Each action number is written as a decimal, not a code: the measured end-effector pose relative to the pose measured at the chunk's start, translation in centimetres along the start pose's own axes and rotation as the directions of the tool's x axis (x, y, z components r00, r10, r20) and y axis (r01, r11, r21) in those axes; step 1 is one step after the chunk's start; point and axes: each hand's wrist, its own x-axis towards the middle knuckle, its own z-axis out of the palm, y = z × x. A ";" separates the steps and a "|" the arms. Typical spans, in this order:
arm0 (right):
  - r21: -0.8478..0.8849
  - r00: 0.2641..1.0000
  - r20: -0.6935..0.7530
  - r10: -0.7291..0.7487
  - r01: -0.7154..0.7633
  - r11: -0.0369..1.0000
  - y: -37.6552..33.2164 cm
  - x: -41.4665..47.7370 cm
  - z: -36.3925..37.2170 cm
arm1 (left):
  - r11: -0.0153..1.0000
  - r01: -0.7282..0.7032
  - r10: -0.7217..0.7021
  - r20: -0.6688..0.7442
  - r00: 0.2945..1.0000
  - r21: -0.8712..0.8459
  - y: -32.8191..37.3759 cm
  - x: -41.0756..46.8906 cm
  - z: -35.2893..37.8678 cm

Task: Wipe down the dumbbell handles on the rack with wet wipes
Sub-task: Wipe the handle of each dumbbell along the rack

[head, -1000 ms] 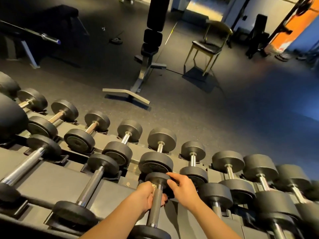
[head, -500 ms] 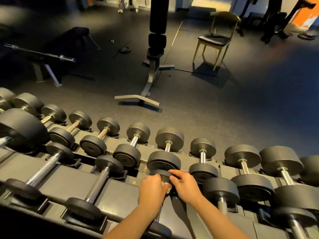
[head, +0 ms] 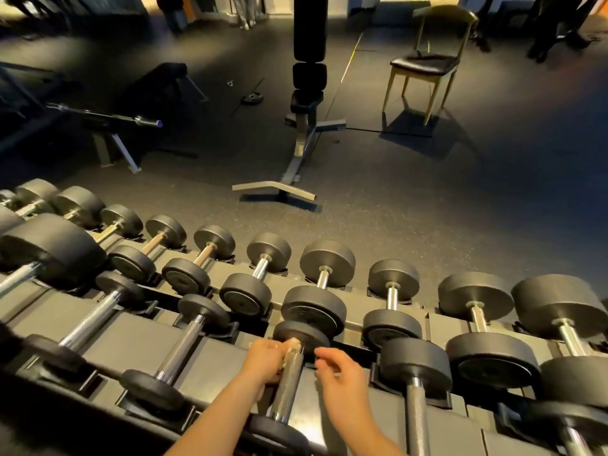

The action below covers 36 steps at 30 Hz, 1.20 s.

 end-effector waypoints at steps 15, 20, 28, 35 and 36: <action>0.294 0.849 0.362 0.385 -0.496 0.817 2.5 2.1 0.5 | 0.639 -0.234 0.543 -0.214 0.812 0.732 1.2 -3.2 3.1; 0.335 0.839 0.404 0.366 -0.507 0.794 2.0 1.7 -0.6 | 0.416 -0.166 0.600 -0.133 0.789 0.894 1.4 -3.7 5.0; 0.372 0.821 0.454 0.347 -0.529 0.763 1.9 1.8 -2.1 | 0.293 -0.122 0.572 -0.071 0.817 0.948 1.3 -3.9 3.2; 0.249 0.878 0.448 0.168 -0.303 0.920 0.1 1.2 -1.0 | 0.512 -0.176 0.290 0.023 0.957 0.841 2.2 -5.9 -0.2; 0.237 0.880 0.455 0.136 -0.267 0.934 -0.2 1.2 -0.5 | 0.605 -0.192 0.268 0.029 0.963 0.773 1.8 -6.2 -0.9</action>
